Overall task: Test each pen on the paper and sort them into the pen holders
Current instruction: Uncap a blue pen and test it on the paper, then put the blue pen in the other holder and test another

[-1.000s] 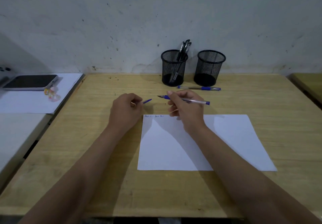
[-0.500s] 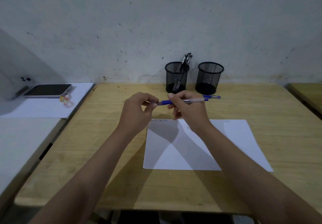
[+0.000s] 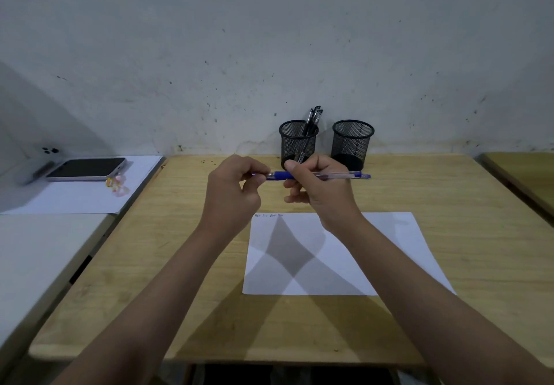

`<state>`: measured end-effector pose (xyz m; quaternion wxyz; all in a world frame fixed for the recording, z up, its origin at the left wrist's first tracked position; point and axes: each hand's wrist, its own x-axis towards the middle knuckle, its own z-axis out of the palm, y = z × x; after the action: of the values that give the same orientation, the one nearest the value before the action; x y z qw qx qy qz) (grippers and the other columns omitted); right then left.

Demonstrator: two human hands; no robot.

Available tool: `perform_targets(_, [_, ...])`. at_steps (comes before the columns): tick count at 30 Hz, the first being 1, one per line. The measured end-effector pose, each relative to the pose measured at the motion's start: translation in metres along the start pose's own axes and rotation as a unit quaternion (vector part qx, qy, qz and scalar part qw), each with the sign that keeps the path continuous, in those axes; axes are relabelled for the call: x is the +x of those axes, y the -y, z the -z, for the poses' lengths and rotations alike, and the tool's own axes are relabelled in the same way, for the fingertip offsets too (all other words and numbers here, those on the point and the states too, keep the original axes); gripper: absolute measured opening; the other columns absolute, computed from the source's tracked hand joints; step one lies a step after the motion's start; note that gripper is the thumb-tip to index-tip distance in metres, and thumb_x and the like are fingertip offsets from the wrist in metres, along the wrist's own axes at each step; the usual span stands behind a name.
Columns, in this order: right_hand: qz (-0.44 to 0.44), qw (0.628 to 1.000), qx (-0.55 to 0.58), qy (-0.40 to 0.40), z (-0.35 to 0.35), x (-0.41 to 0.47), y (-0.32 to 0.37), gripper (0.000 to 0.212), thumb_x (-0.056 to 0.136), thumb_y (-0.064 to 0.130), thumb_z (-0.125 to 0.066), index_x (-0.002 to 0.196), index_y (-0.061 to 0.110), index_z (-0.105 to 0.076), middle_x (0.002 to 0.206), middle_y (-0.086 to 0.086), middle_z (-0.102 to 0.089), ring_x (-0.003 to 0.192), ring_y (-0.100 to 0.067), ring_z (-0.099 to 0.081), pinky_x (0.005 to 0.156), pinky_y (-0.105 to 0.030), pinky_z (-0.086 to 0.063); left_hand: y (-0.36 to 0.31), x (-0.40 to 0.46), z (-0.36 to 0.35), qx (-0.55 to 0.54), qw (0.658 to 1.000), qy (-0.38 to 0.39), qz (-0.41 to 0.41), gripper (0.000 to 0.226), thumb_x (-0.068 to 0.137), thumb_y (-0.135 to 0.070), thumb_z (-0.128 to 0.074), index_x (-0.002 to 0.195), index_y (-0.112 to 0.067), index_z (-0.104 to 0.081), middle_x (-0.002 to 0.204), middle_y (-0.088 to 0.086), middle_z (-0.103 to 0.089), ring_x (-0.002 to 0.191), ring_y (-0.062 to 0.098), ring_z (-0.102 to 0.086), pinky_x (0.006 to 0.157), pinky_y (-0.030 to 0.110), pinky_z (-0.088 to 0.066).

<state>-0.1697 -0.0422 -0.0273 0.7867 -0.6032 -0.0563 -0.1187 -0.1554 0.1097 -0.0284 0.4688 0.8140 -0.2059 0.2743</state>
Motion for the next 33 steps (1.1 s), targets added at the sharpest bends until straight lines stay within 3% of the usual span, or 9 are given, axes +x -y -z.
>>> perform_targets(4, [-0.146,0.985,0.086,-0.023,0.001,-0.005,0.004,0.036,0.075,0.035,-0.07,0.092,0.004,-0.06,0.068,-0.009,-0.062,0.05,-0.009,-0.057,0.048,-0.024,-0.053,0.005,0.011,-0.004,0.013,0.999,-0.011,0.043,0.02,0.08,0.003,-0.064,0.083,-0.017,-0.068,0.081,-0.006,-0.063,0.074,0.003,-0.057,0.069,0.006,-0.04])
perform_targets(6, [-0.169,0.984,0.003,-0.049,0.009,-0.008,0.008,0.03,0.08,0.032,-0.071,0.085,0.004,-0.061,0.061,-0.007,-0.058,0.041,-0.009,-0.051,0.044,-0.024,-0.05,0.008,0.016,-0.008,0.035,0.998,-0.02,0.052,0.019,0.08,0.002,-0.064,0.083,-0.017,-0.068,0.081,-0.005,-0.062,0.074,0.001,-0.055,0.068,0.005,-0.038])
perform_targets(9, [0.058,0.97,-0.222,-0.083,0.025,-0.006,0.015,0.017,0.079,0.018,-0.075,0.078,0.006,-0.062,0.064,-0.008,-0.059,0.045,-0.009,-0.05,0.048,-0.023,-0.048,0.006,0.025,-0.017,0.062,0.998,0.01,0.021,0.017,0.079,0.003,-0.063,0.084,-0.012,-0.068,0.083,0.003,-0.064,0.073,0.006,-0.056,0.069,0.006,-0.039])
perform_targets(11, [0.249,0.881,-0.395,-0.076,0.039,0.007,0.023,0.017,0.075,0.014,-0.074,0.087,0.011,-0.063,0.074,-0.001,-0.061,0.062,-0.009,-0.054,0.062,-0.02,-0.048,-0.005,0.035,-0.028,0.07,0.997,0.044,-0.007,0.015,0.079,0.003,-0.062,0.084,-0.01,-0.068,0.084,0.006,-0.064,0.074,0.015,-0.058,0.071,0.016,-0.045])
perform_targets(13, [0.298,0.817,-0.492,-0.032,0.054,0.026,0.03,0.025,0.071,0.016,-0.069,0.095,0.012,-0.063,0.082,0.001,-0.065,0.075,-0.016,-0.06,0.072,-0.035,-0.053,-0.019,0.048,-0.041,0.065,0.995,0.073,-0.036,0.014,0.079,0.003,-0.062,0.083,-0.009,-0.069,0.083,0.006,-0.064,0.076,0.019,-0.058,0.072,0.028,-0.048])
perform_targets(16, [0.285,0.821,-0.495,0.0,0.072,0.046,0.036,0.024,0.071,0.011,-0.068,0.095,0.014,-0.066,0.083,-0.001,-0.071,0.076,-0.02,-0.067,0.07,-0.045,-0.055,-0.034,0.069,-0.059,0.053,0.991,0.103,-0.073,0.013,0.079,0.002,-0.062,0.086,-0.007,-0.069,0.082,0.006,-0.061,0.075,0.02,-0.058,0.072,0.031,-0.049])
perform_targets(21, [0.297,0.815,-0.496,-0.043,0.104,0.077,0.055,0.051,0.077,0.001,-0.069,0.125,0.016,-0.054,0.082,-0.002,-0.068,0.071,-0.019,-0.066,0.069,-0.032,-0.056,-0.038,0.096,-0.101,0.016,0.998,0.037,-0.057,0.033,0.084,-0.016,-0.062,0.116,-0.005,-0.059,0.091,0.005,-0.062,0.086,0.017,-0.059,0.079,0.024,-0.047])
perform_targets(26, [0.26,0.877,-0.374,-0.152,0.134,0.127,0.061,0.053,0.083,-0.001,-0.065,0.128,0.023,-0.049,0.081,-0.002,-0.061,0.069,-0.012,-0.068,0.062,-0.015,-0.053,-0.023,0.101,-0.163,0.139,0.985,0.101,-0.024,0.025,0.085,-0.032,-0.058,0.093,-0.01,-0.068,0.09,0.008,-0.062,0.085,0.026,-0.059,0.071,0.035,-0.048])
perform_targets(33, [0.201,0.849,-0.469,-0.136,0.154,0.161,0.026,0.044,0.08,0.001,-0.067,0.12,0.013,-0.056,0.082,-0.001,-0.061,0.07,-0.014,-0.062,0.069,-0.02,-0.053,-0.001,0.109,-0.205,0.208,0.975,0.071,-0.022,0.033,0.086,-0.033,-0.06,0.08,-0.003,-0.071,0.085,0.012,-0.063,0.081,0.03,-0.058,0.069,0.037,-0.044])
